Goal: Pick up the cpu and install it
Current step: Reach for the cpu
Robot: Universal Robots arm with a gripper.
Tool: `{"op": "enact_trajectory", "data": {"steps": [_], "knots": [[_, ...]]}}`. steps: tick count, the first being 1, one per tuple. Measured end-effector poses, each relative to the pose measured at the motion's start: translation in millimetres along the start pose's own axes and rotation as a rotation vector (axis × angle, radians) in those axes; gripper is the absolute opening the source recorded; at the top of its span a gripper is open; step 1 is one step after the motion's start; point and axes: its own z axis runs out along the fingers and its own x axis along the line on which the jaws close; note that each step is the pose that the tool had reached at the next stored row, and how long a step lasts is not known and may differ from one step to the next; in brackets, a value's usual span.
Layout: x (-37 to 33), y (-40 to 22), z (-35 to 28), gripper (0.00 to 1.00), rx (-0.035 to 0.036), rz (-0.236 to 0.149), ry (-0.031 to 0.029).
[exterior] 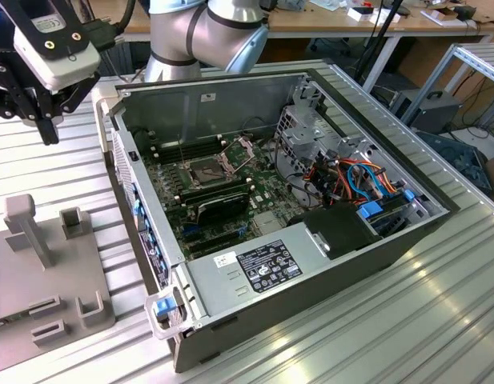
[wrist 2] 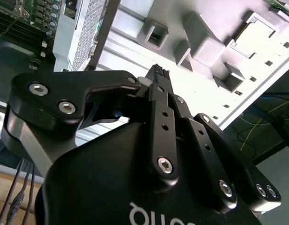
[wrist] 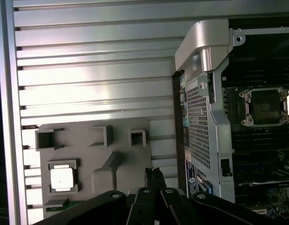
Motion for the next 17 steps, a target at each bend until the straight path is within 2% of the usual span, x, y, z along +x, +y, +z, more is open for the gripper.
{"op": "enact_trajectory", "data": {"steps": [17], "knots": [[33.6,-2.5,-0.8,0.11,0.0000,0.000,0.0000]]}}
